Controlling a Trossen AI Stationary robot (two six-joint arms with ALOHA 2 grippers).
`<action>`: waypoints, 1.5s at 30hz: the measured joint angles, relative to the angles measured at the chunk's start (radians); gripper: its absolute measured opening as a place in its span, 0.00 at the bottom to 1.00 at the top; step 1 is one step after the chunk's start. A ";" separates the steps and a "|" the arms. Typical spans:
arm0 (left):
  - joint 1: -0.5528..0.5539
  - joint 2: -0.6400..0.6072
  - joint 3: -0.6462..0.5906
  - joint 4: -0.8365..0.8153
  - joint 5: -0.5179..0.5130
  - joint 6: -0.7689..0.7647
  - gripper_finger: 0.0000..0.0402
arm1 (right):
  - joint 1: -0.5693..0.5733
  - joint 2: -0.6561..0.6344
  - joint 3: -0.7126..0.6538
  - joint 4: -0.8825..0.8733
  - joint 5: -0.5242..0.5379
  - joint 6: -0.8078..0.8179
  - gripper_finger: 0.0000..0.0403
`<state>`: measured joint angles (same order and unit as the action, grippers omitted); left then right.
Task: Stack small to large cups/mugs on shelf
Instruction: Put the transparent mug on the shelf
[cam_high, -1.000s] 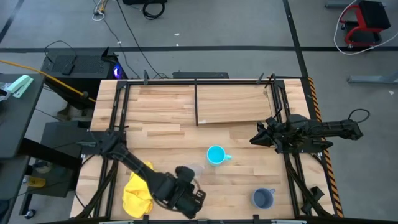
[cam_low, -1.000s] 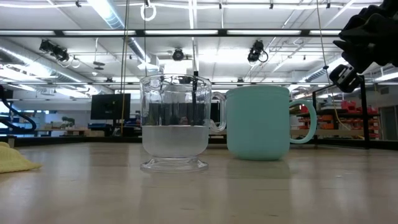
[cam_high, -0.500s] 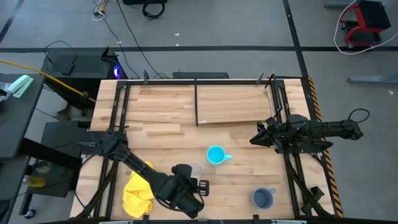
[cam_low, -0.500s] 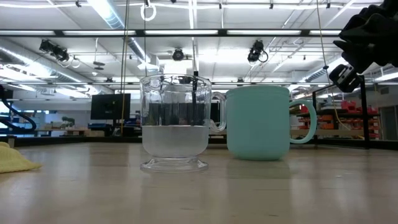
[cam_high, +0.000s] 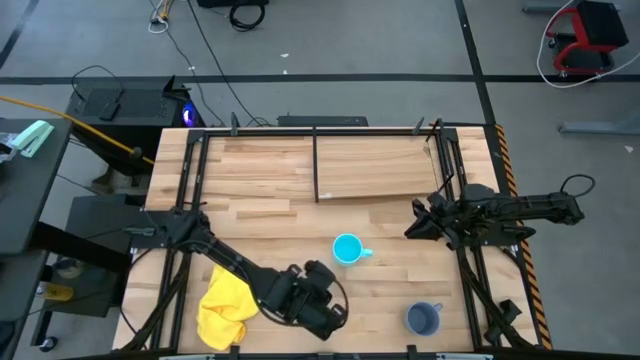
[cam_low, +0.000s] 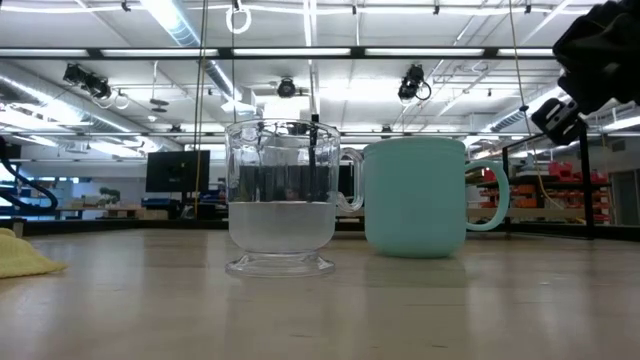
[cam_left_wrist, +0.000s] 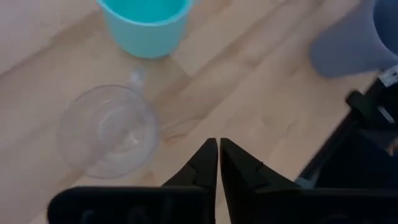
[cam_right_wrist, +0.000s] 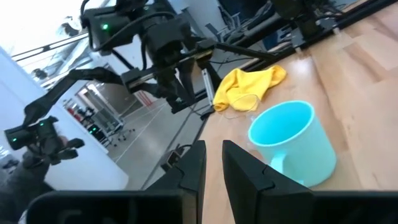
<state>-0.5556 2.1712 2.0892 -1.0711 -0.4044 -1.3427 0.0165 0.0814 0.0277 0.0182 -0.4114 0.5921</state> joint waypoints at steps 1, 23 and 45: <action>0.008 0.000 0.000 0.010 0.023 0.009 0.08 | 0.000 0.000 0.000 0.001 -0.007 0.000 0.15; -0.042 0.021 0.001 -0.197 -0.012 -0.951 0.03 | 0.000 0.006 0.000 0.003 -0.052 0.029 0.15; -0.009 0.042 0.000 -0.400 0.042 -0.904 0.06 | 0.000 0.071 0.002 0.006 -0.087 0.035 0.15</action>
<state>-0.5644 2.2127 2.0888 -1.4708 -0.3626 -2.2463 0.0166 0.1521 0.0296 0.0245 -0.4981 0.6269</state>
